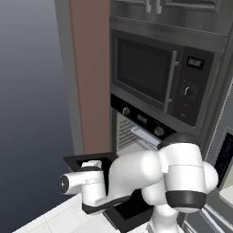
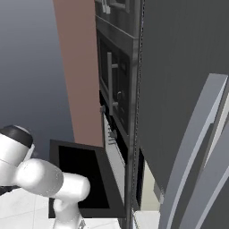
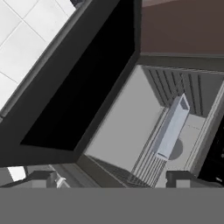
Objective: Take the baked cake out of the oven and place it on the plate for cooling. Then close the oven door.
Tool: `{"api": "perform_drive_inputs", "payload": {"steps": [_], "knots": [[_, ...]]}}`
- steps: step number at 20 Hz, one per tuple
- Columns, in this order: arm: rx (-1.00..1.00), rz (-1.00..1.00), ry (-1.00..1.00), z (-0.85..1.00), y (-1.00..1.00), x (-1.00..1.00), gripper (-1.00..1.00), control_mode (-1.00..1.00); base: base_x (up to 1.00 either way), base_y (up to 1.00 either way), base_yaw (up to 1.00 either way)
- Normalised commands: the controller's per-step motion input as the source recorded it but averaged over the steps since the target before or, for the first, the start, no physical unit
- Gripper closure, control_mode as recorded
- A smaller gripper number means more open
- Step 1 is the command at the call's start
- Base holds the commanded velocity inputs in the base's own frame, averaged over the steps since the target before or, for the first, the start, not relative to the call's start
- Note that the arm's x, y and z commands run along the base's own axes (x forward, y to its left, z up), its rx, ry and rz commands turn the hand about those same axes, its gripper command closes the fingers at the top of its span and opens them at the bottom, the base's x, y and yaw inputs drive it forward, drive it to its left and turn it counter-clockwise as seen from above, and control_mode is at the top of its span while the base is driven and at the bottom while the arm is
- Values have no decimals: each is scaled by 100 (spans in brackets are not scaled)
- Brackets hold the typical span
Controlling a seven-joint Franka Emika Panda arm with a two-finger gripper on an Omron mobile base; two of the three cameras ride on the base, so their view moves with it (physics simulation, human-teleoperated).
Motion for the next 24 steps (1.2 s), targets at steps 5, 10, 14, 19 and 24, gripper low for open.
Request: {"api": "perform_drive_inputs", "payload": {"steps": [5, 10, 14, 19, 24], "knots": [[-1, -1, 1, -25, 82, -69, -100, -100, 0, 0, 0], [-15, -9, 0, -51, 71, -28, -100, -100, 0, 0, 0], [-24, -14, -6, -68, 60, 0, -100, -100, 0, 0, 0], [-22, -16, -7, -69, 45, 0, -100, -100, 0, 0, 0], [-22, -15, -9, -69, 17, 9, -100, -100, 0, 0, 0]]}}
